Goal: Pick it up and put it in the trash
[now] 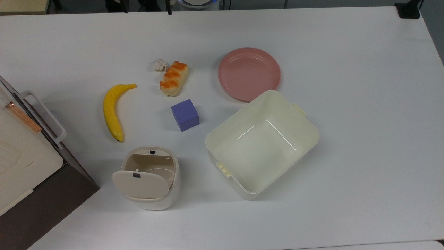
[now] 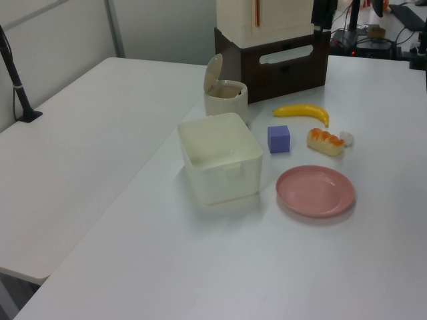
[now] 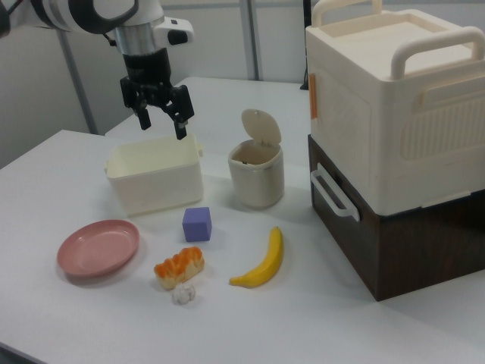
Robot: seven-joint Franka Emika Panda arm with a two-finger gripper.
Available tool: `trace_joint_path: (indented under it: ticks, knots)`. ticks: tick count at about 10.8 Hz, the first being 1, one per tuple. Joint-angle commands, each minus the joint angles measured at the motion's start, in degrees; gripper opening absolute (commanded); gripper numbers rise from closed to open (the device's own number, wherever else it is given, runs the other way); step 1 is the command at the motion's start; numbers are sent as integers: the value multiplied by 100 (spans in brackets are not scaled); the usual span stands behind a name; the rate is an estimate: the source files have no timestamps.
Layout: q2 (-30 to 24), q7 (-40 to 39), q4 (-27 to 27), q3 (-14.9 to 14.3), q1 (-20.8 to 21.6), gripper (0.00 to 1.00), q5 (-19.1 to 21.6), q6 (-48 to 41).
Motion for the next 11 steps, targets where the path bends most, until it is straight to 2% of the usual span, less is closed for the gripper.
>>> trace_joint_path:
  ticks: [1,11]
  knots:
    - [-76,275,-37,-38,113,100,-96,-60]
    - [-50,11,-37,-46,86,100,-237,-60]
